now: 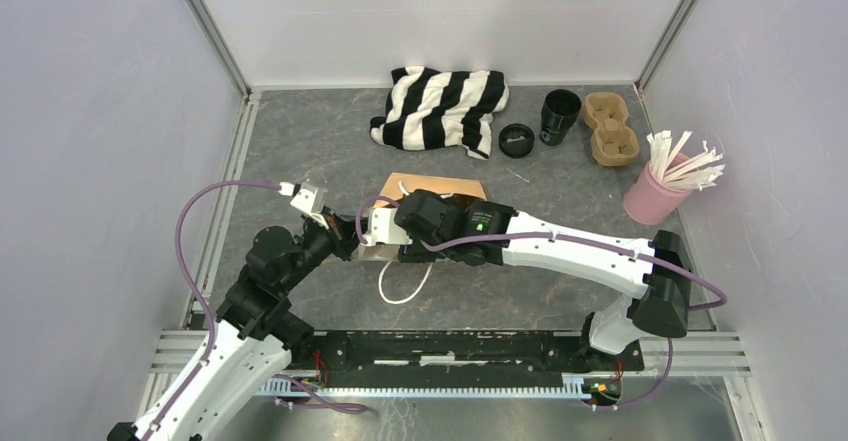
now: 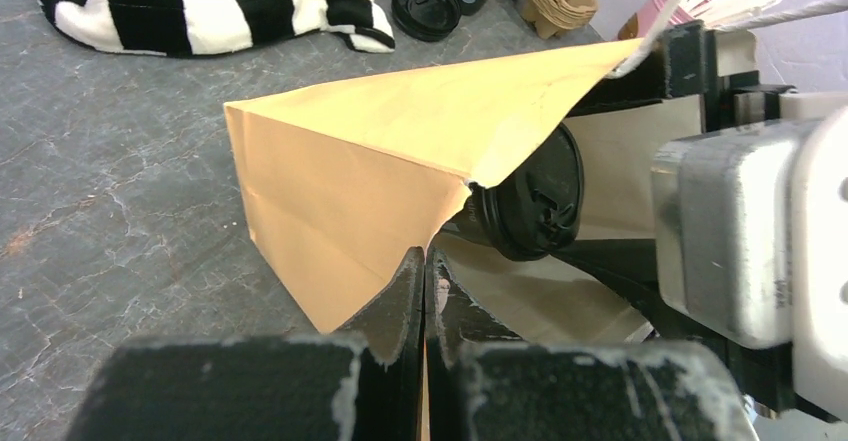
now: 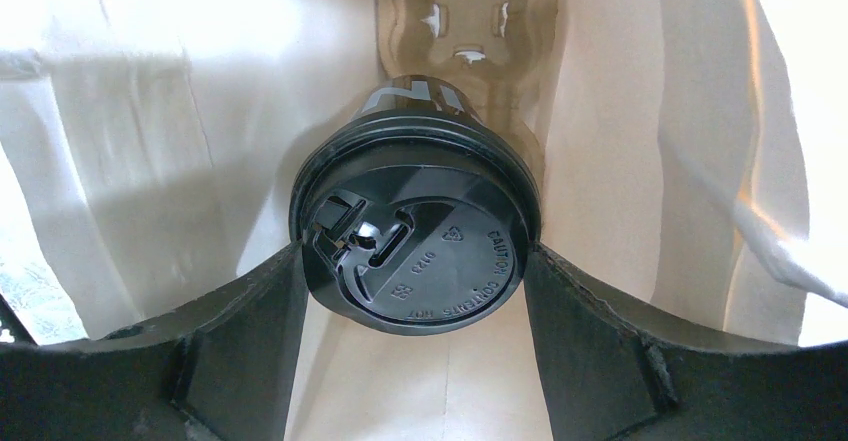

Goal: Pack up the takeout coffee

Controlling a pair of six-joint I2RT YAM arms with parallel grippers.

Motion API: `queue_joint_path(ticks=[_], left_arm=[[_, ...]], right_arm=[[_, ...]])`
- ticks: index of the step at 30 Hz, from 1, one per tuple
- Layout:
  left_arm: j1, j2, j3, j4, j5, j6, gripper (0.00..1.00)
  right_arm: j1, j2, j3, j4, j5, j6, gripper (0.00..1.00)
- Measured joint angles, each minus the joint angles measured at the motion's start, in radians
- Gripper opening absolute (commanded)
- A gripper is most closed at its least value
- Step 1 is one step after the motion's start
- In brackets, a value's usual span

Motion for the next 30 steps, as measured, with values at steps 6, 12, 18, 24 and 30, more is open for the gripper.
queue_joint_path(ticks=[6,12,18,24,30], left_arm=[[0.000,-0.015,0.003,-0.023,0.019,-0.002,0.02],[0.000,-0.050,0.003,-0.049,0.010,-0.002,0.02],[0.000,-0.029,0.061,-0.104,-0.039,-0.001,0.02],[0.000,0.003,0.093,-0.111,-0.064,-0.001,0.02],[0.000,0.004,0.090,-0.106,-0.072,-0.001,0.02]], right_arm=[[-0.023,0.006,-0.006,0.030,-0.043,-0.089,0.55],[-0.037,0.005,-0.042,0.057,-0.045,-0.185,0.57],[-0.051,-0.035,-0.074,0.085,-0.078,-0.251,0.55],[-0.053,-0.038,-0.071,0.093,-0.121,-0.340,0.54],[-0.054,0.020,-0.053,0.101,-0.135,-0.412,0.53]])
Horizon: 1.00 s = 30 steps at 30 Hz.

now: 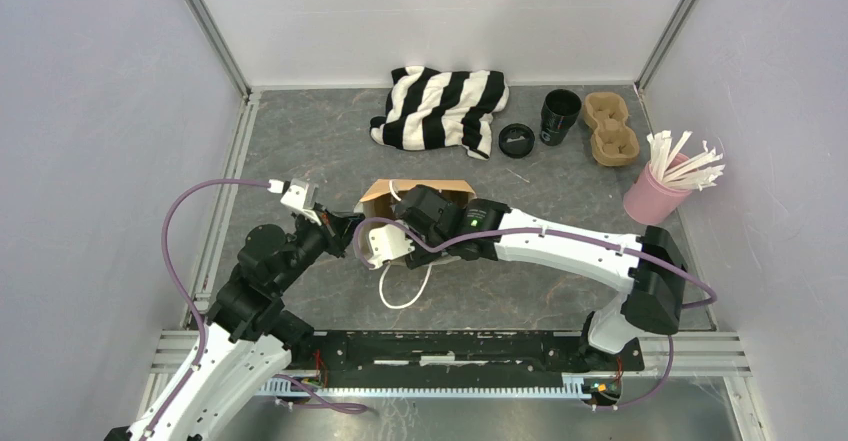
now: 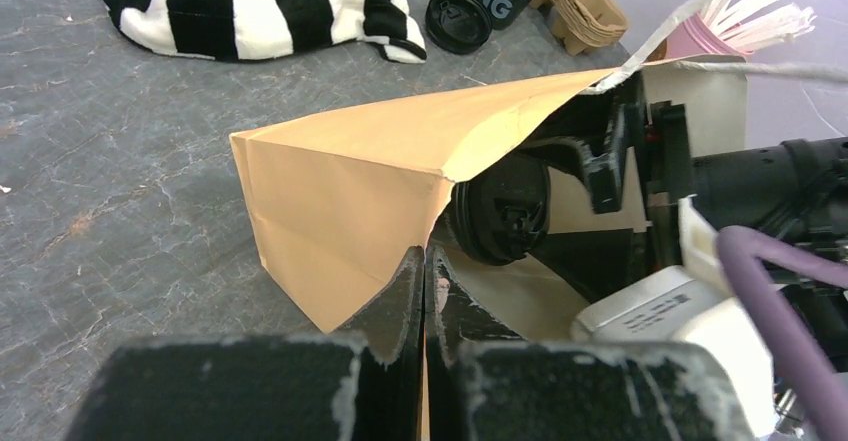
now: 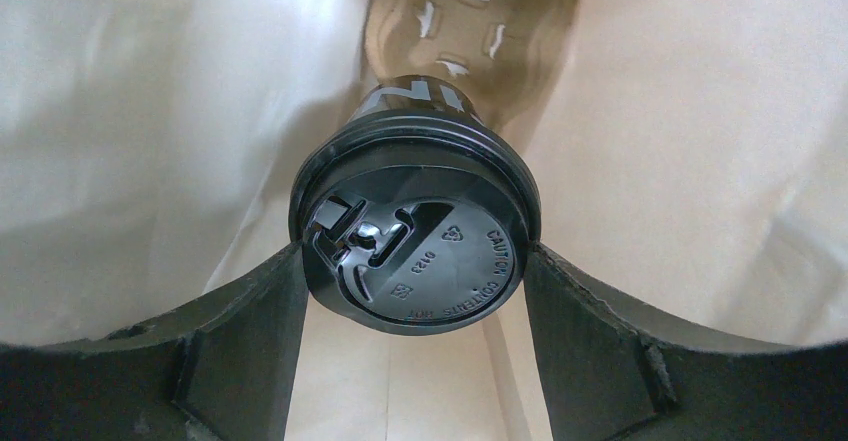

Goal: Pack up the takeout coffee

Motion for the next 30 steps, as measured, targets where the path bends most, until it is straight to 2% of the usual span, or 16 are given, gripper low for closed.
queue_joint_path(ticks=[7,18,30], left_arm=[[0.000,-0.062,-0.071,0.032,0.000,0.000,0.02],[0.000,-0.046,-0.074,0.050,0.034,0.001,0.02],[0.000,-0.027,-0.061,0.048,0.020,0.001,0.02]], right_arm=[[-0.024,0.033,0.000,0.048,0.031,-0.024,0.53],[-0.063,0.031,-0.021,0.094,0.098,-0.077,0.54],[-0.066,0.078,0.001,0.119,0.004,-0.097,0.53]])
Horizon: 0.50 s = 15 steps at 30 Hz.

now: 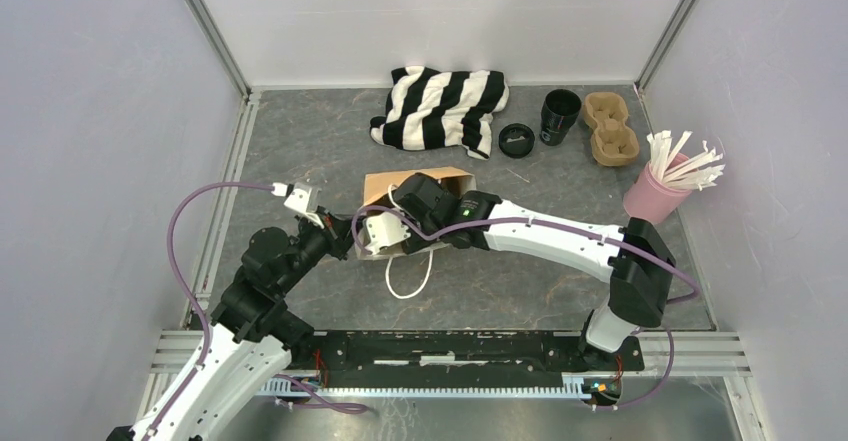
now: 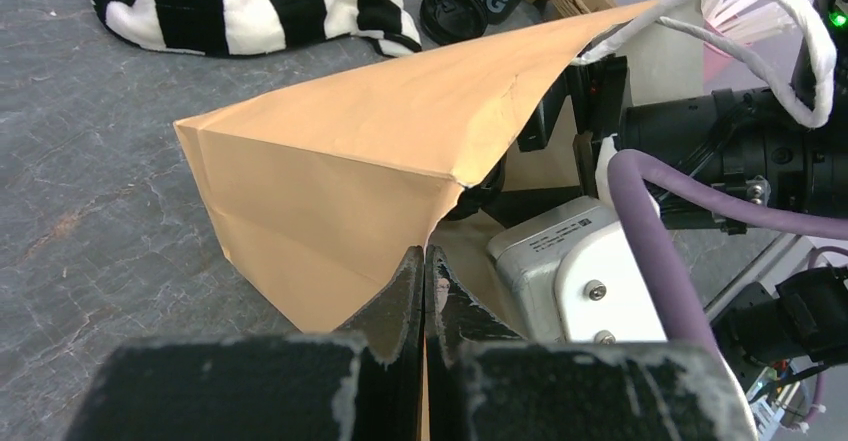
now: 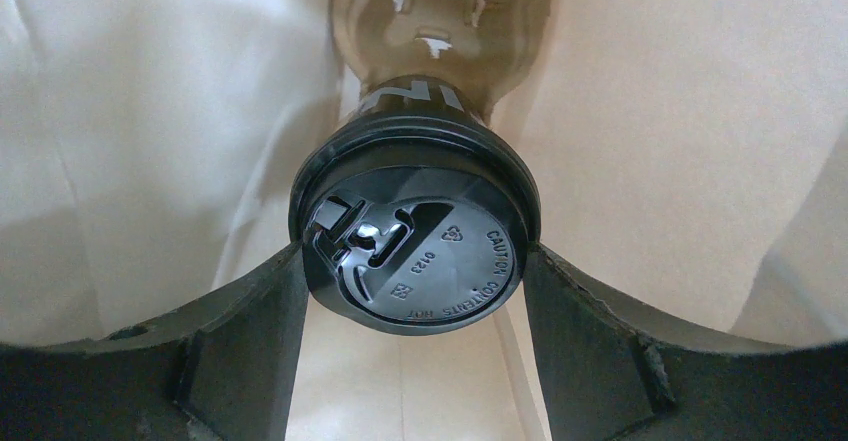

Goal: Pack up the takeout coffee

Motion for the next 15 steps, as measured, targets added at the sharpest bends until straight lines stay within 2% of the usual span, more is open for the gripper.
queue_joint_path(ticks=[15], left_arm=[[0.000,0.004,0.012,-0.005,-0.012,0.000,0.02]], right_arm=[[-0.079,-0.026,-0.047,0.063,0.032,-0.021,0.52]])
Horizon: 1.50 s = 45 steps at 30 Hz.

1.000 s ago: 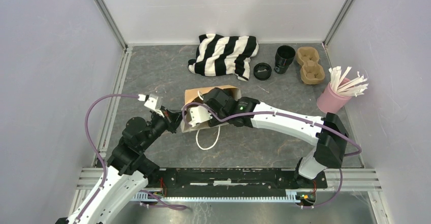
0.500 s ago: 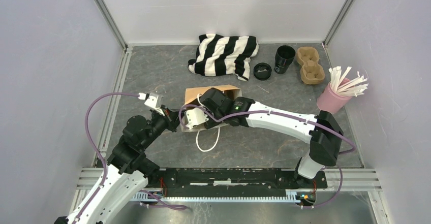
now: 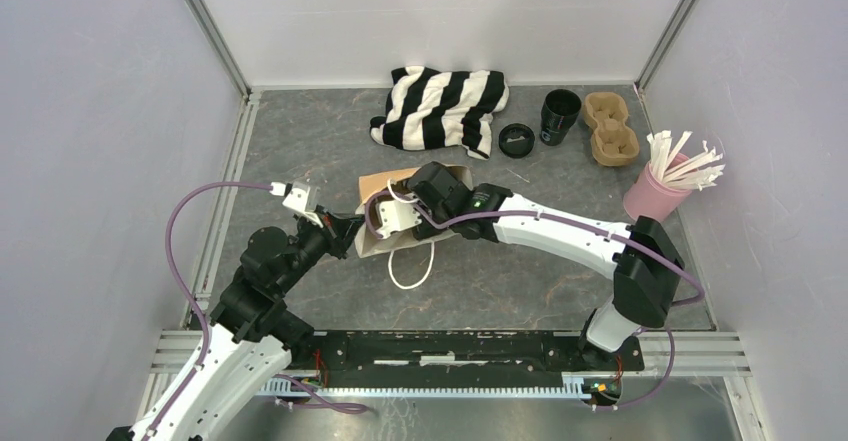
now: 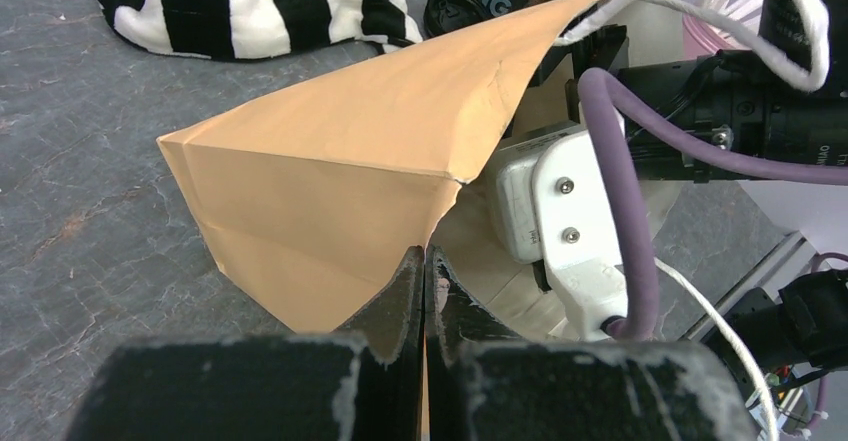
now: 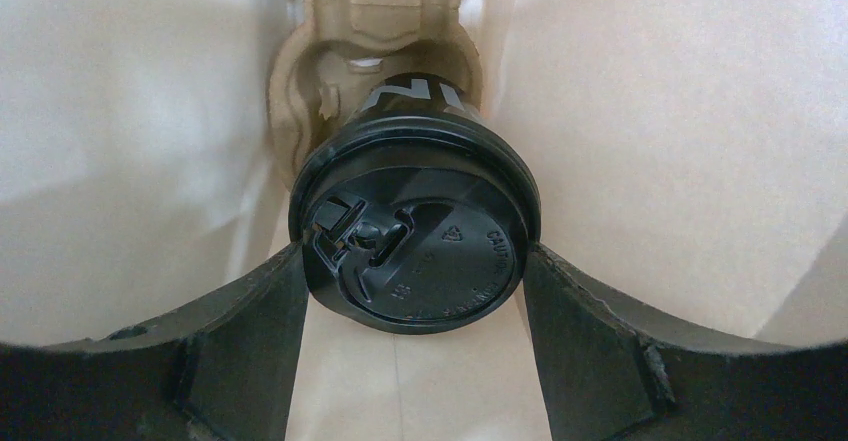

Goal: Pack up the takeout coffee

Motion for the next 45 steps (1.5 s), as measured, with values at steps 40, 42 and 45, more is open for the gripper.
queue_joint_path(ticks=[40,42,45], left_arm=[[0.000,0.038,0.016,-0.011,0.019,0.001,0.02],[0.000,0.038,0.017,-0.012,0.018,0.001,0.02],[0.000,0.040,0.020,-0.022,0.017,0.001,0.02]], right_arm=[[-0.048,0.086,0.048,0.031,-0.113,0.078,0.50],[-0.054,0.101,0.045,0.054,-0.121,0.080,0.50],[-0.054,0.113,0.045,0.079,-0.132,0.080,0.50]])
